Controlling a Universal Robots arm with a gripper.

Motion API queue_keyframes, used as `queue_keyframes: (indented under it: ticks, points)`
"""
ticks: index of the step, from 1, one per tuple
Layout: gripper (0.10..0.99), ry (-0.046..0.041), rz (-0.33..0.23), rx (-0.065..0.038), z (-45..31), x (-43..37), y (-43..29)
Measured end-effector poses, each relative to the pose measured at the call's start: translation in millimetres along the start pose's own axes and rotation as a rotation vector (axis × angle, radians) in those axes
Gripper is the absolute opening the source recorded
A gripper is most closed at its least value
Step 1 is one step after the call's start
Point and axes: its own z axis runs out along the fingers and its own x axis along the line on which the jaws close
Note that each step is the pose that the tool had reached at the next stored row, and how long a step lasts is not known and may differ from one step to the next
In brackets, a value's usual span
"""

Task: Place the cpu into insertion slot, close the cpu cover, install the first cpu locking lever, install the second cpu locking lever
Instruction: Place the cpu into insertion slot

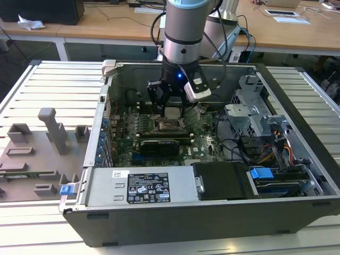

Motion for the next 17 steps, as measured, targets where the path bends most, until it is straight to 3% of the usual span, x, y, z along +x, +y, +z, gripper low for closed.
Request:
queue_keyframes:
  ticks: [9,17]
  points:
    - [0.545,-0.005,0.135,0.0,0.1,0.0,0.0]
    - [0.545,-0.0081,0.218,0.0,0.2,0.0,0.0]
